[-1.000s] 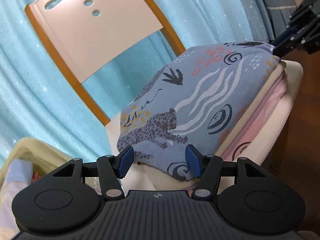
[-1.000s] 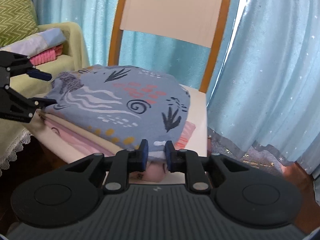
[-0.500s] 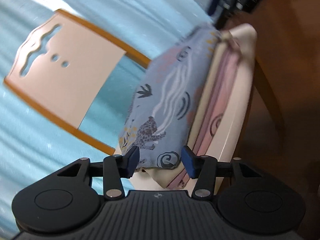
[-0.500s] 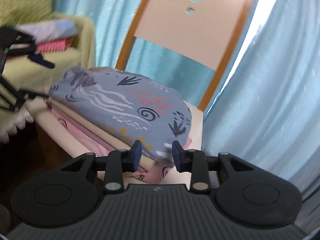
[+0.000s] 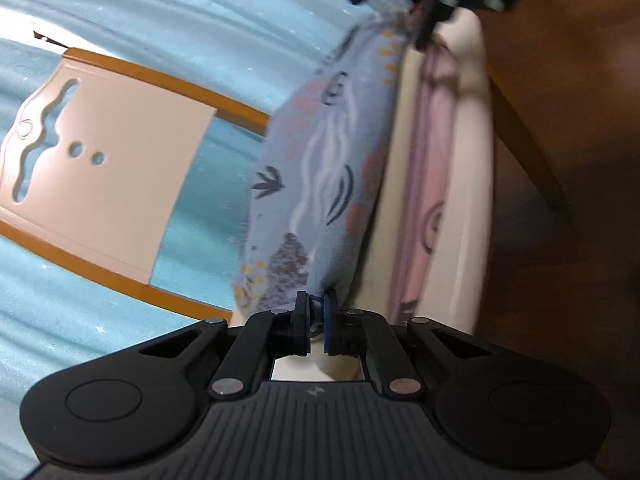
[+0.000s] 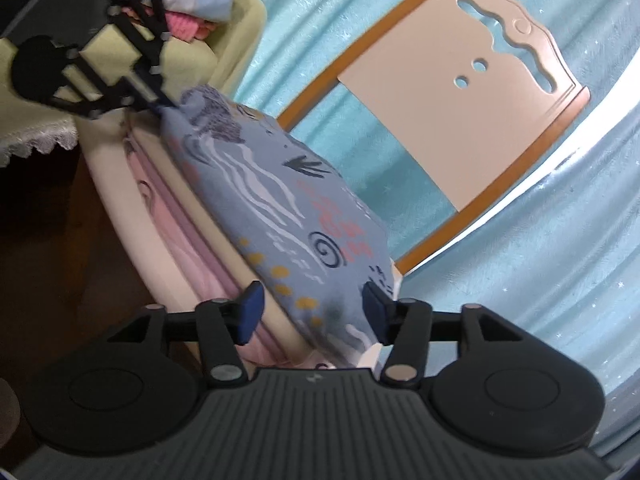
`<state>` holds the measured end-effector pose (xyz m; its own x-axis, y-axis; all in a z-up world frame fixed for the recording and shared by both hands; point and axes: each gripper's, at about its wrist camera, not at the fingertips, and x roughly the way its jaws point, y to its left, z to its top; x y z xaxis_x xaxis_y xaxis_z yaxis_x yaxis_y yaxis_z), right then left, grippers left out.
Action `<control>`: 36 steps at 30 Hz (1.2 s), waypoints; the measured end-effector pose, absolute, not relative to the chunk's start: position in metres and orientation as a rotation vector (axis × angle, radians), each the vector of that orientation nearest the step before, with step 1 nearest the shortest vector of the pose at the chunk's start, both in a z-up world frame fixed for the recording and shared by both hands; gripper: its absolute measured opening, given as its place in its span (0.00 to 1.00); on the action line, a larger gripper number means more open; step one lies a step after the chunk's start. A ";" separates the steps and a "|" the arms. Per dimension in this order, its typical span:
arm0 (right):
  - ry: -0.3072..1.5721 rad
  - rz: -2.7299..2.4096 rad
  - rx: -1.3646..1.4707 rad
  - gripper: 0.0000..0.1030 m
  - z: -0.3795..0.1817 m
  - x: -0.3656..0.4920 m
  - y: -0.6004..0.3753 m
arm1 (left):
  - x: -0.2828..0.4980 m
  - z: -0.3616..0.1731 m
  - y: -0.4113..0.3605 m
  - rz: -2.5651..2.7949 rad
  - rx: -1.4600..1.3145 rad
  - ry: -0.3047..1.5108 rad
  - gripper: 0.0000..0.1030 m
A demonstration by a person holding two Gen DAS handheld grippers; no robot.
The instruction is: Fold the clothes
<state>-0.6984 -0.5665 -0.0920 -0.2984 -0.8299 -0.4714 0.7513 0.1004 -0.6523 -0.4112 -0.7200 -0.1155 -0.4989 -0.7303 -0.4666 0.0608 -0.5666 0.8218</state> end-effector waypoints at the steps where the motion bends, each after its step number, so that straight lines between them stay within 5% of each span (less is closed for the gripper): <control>1: 1.065 -1.548 -0.116 0.51 -0.094 -0.697 -0.567 | -0.411 -0.113 -0.721 -2.101 1.160 -1.056 0.04; 11: 1.112 -1.550 -0.103 0.44 -0.105 -0.705 -0.586 | -0.406 -0.112 -0.724 -2.120 1.153 -1.039 0.04; 15: 1.125 -1.538 -0.112 0.09 -0.099 -0.706 -0.592 | -0.405 -0.104 -0.730 -2.105 1.100 -1.033 0.04; 26: 1.168 -1.532 -0.190 0.10 -0.126 -0.691 -0.577 | -0.393 -0.136 -0.708 -2.109 1.165 -1.003 0.05; 32: 1.015 -1.567 -0.053 0.11 -0.097 -0.696 -0.566 | -0.378 -0.117 -0.702 -2.187 1.077 -0.872 0.29; 36: 0.842 -1.611 0.065 0.16 -0.074 -0.706 -0.574 | -0.365 -0.096 -0.709 -2.252 0.951 -0.661 0.29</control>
